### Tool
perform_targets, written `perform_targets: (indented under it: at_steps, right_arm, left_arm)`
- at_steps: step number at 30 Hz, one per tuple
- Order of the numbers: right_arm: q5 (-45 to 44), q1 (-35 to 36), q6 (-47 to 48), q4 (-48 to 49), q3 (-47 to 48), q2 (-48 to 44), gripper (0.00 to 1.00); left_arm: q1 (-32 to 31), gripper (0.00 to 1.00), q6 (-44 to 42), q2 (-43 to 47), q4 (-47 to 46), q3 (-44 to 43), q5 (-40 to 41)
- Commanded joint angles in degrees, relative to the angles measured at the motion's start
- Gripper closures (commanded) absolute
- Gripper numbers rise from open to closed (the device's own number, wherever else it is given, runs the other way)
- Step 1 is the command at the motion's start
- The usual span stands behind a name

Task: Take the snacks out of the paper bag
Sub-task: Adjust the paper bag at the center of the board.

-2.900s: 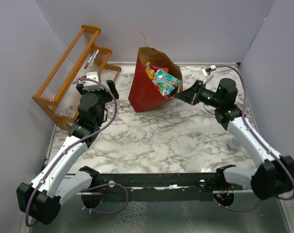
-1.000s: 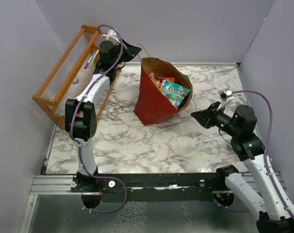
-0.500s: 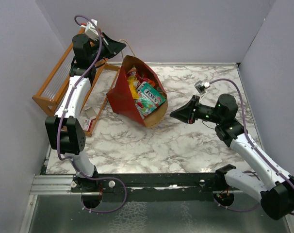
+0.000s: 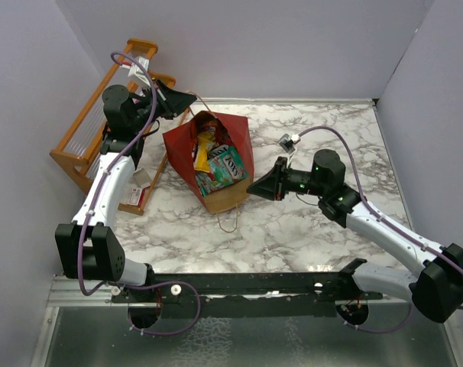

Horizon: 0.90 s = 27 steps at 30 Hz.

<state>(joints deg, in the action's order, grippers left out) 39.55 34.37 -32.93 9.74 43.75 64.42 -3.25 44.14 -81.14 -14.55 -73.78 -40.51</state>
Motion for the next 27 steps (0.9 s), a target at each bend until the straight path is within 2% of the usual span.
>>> perform_targets:
  at_steps: [1, 6, 11, 18, 22, 27]
  right_arm:
    - [-5.97, 0.93, 5.84, -7.96, 6.1, 2.71, 0.8]
    - [-8.68, 1.75, 4.76, -9.76, 9.29, 8.92, 0.78]
    - [-7.18, 2.13, 3.58, -7.14, 9.99, 11.39, 0.75]
    - [-9.71, 4.71, 4.18, -9.45, 13.19, 13.61, 0.61]
    - [-14.3, 6.96, 1.83, -10.32, 15.58, 16.59, 0.51]
    - [-24.11, 10.54, -2.83, -7.11, 18.1, 21.13, 0.5]
  left_arm:
    - [-0.37, 1.0, 2.62, 0.67, -2.12, -2.65, 0.83]
    - [-2.04, 1.0, 7.67, -0.2, 5.69, -9.94, 9.02]
    - [-3.68, 1.0, 8.01, -0.02, 11.95, -16.28, 15.86]
    - [-5.16, 1.0, 10.5, 2.87, 12.36, -13.33, 17.83]
    - [-5.83, 1.0, 10.36, 4.46, 12.28, -12.53, 19.06]
    - [-6.33, 1.0, 9.54, 4.98, 12.62, -11.18, 19.89]
